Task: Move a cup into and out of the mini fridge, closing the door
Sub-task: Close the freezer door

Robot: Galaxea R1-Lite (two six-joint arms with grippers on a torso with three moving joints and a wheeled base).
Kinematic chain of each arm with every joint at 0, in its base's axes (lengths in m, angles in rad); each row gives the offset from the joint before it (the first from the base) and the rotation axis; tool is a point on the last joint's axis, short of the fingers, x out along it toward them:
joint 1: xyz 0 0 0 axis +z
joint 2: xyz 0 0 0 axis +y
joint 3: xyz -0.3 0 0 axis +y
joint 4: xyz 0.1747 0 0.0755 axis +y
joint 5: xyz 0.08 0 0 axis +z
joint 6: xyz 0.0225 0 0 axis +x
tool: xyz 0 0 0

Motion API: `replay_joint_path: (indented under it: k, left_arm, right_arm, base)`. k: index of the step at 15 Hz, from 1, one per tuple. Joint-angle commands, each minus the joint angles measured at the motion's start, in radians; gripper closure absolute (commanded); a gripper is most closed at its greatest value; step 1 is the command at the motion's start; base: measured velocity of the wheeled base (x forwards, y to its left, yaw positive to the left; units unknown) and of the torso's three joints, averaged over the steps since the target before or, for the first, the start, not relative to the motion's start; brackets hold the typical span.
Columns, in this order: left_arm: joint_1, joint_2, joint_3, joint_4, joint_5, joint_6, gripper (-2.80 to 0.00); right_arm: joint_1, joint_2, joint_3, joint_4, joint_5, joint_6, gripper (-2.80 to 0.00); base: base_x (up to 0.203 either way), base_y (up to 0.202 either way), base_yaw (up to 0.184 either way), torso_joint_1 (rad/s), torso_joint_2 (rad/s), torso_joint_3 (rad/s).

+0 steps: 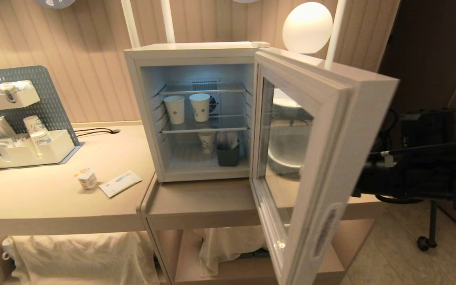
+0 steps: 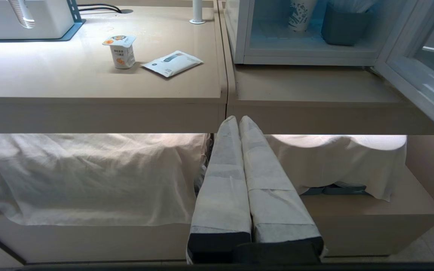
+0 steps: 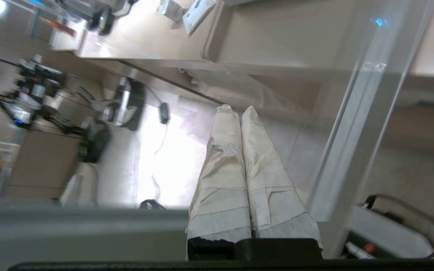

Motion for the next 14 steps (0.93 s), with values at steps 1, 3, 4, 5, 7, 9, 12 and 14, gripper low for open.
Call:
replay_joint_path:
  k: [1,3,4,5,7,9,12,14]
  left_arm:
    - [0.001,0.001,0.0,-0.001,0.001,-0.001,0.0]
    - [0.001,0.001,0.001,-0.003,0.001,-0.003,0.0]
    - [0.001,0.001,0.001,-0.003,0.001,-0.003,0.0]
    - [0.001,0.0,0.001,-0.003,0.001,-0.003,0.0]
    - [0.001,0.0,0.001,-0.003,0.001,-0.003,0.0]
    - [0.001,0.001,0.001,-0.003,0.001,-0.003,0.0]
    - [0.001,0.0,0.001,-0.003,0.001,-0.004,0.0]
    - [0.001,0.001,0.001,-0.003,0.001,-0.003,0.0]
  right_arm:
    - [0.154,0.033,-0.142,0.057,-0.255,-0.026,0.0]
    - [0.247,0.128,-0.301,0.193,-0.511,-0.131,0.0]
    - [0.291,0.172,-0.359,0.226,-0.625,-0.174,0.0]
    - [0.326,0.21,-0.429,0.245,-0.715,-0.231,0.0]
    - [0.359,0.295,-0.587,0.257,-0.862,-0.366,0.0]
    - [0.381,0.393,-0.781,0.258,-0.987,-0.489,0.0]
    - [0.41,0.584,-1.057,0.255,-1.086,-0.634,0.0]
    - [0.43,0.688,-1.102,0.217,-1.116,-0.73,0.0]
  base:
    - [0.0,0.0,0.0,0.0,0.0,0.0]
    - [0.0,0.0,0.0,0.0,0.0,0.0]
    - [0.0,0.0,0.0,0.0,0.0,0.0]
    - [0.0,0.0,0.0,0.0,0.0,0.0]
    - [0.0,0.0,0.0,0.0,0.0,0.0]
    - [0.0,0.0,0.0,0.0,0.0,0.0]
    - [0.0,0.0,0.0,0.0,0.0,0.0]
    - [0.0,0.0,0.0,0.0,0.0,0.0]
